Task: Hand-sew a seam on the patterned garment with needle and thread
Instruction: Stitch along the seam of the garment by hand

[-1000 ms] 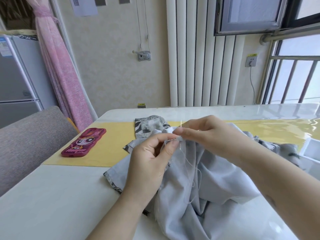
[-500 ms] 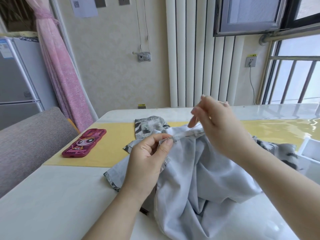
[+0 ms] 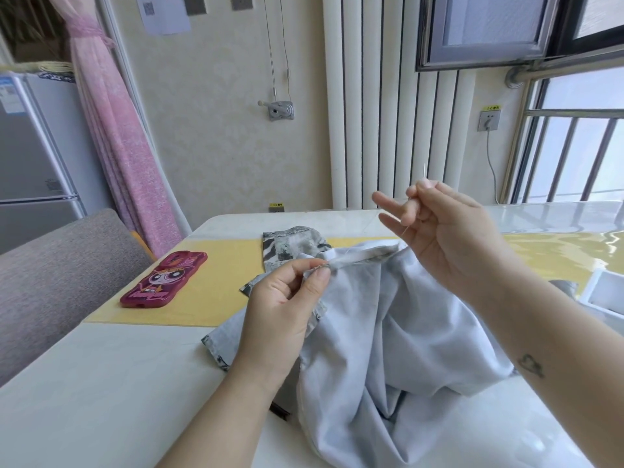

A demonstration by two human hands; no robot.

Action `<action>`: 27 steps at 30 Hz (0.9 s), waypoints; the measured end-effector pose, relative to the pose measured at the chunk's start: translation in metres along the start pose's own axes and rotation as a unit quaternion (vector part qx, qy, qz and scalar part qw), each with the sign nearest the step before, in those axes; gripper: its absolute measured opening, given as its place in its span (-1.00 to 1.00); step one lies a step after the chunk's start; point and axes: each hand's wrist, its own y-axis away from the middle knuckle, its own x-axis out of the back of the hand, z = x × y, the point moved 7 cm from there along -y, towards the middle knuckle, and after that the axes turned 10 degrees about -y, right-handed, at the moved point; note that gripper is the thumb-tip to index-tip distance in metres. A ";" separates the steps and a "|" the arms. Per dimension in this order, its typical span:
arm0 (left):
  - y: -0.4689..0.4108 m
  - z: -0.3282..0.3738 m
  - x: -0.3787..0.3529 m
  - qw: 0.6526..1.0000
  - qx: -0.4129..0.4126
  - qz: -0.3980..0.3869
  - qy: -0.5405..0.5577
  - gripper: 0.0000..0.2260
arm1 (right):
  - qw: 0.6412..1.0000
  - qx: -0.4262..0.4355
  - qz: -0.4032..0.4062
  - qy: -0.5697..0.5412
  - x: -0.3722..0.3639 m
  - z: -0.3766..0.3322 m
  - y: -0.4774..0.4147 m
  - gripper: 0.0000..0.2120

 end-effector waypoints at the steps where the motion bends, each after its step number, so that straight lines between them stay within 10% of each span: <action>1: 0.000 0.000 0.000 1.000 0.000 -0.001 0.000 -0.76 | 1.000 0.009 0.006 0.002 0.002 -0.001 0.000 -0.72; 7: 0.000 0.003 0.001 1.000 -0.009 0.007 -0.012 -0.76 | 0.973 0.061 -0.093 0.204 -0.014 0.002 0.008 -0.74; 14: 0.003 0.011 0.001 1.000 -0.003 -0.011 0.025 -0.77 | 0.795 0.260 -0.144 0.529 -0.037 0.022 0.032 -0.80; 20: 0.003 0.003 -0.011 0.990 0.060 -0.100 0.082 -0.91 | 0.799 0.247 -0.137 0.531 -0.038 0.027 0.034 -0.86; 27: 0.001 0.008 0.001 0.985 0.018 -0.101 -0.137 -0.88 | 0.763 0.138 -0.162 0.610 -0.030 0.015 0.022 -0.80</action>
